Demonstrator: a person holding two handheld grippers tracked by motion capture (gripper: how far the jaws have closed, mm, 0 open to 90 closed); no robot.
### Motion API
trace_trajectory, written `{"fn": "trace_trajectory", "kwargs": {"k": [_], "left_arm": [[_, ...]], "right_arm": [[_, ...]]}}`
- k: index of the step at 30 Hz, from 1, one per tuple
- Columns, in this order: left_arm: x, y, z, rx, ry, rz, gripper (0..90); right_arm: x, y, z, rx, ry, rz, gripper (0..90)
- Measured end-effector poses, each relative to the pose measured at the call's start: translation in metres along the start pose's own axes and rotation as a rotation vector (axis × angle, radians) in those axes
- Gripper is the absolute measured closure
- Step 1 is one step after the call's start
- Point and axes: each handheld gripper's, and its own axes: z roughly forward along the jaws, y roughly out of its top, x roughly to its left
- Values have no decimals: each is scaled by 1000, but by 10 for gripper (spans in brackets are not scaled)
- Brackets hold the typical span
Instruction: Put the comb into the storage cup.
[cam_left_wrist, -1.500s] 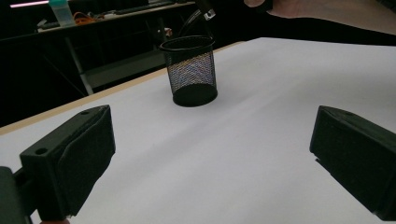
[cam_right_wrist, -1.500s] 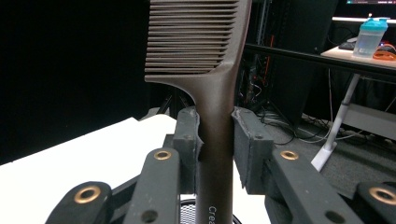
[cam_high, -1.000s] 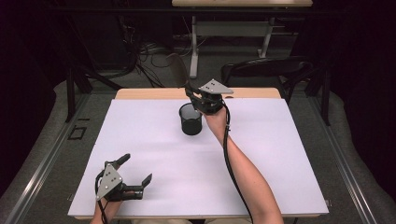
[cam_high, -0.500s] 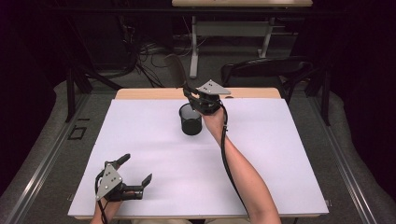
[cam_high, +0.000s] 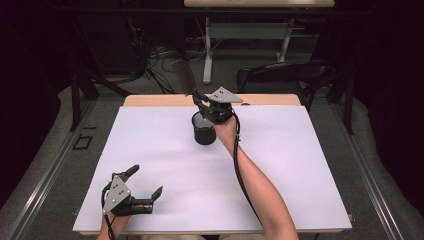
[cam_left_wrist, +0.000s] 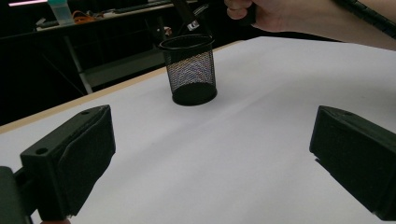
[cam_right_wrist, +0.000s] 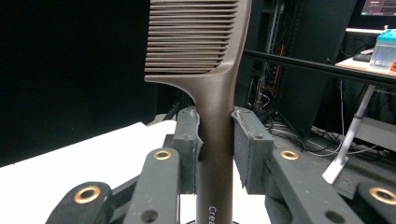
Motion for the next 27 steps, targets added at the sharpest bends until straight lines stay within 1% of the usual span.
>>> {"fn": "trace_trajectory", "kwargs": {"k": [18, 27], "left_arm": [[0, 0, 0, -2, 3, -2, 2], [0, 0, -1, -4, 4, -1, 3]], "right_arm": [[-6, -8, 6, 10, -1, 4, 725], [-5, -14, 11, 26, 3, 5, 725]]}}
